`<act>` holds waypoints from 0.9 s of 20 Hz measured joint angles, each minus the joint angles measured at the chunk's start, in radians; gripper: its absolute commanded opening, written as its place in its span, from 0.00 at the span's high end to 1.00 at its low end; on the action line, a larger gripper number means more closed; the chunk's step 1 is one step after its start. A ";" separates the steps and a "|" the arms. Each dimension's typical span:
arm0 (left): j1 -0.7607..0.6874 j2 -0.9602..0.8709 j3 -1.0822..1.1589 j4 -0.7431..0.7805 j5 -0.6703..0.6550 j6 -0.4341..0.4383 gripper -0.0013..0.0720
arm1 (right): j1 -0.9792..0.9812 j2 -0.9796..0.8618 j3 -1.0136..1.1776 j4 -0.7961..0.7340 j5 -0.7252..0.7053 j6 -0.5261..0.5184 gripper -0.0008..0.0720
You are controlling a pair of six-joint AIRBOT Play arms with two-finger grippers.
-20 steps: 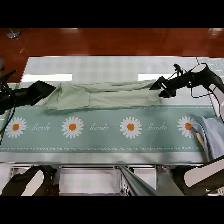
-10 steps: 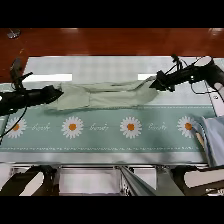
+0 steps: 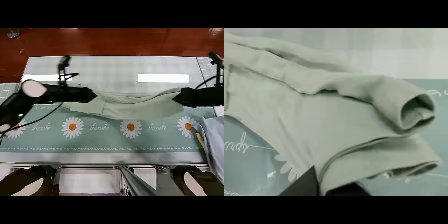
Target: Fold the shirts.
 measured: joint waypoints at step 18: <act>-0.507 -0.649 0.546 -0.175 -0.042 -0.157 0.96 | 0.000 0.194 -0.031 0.057 -0.004 0.059 0.95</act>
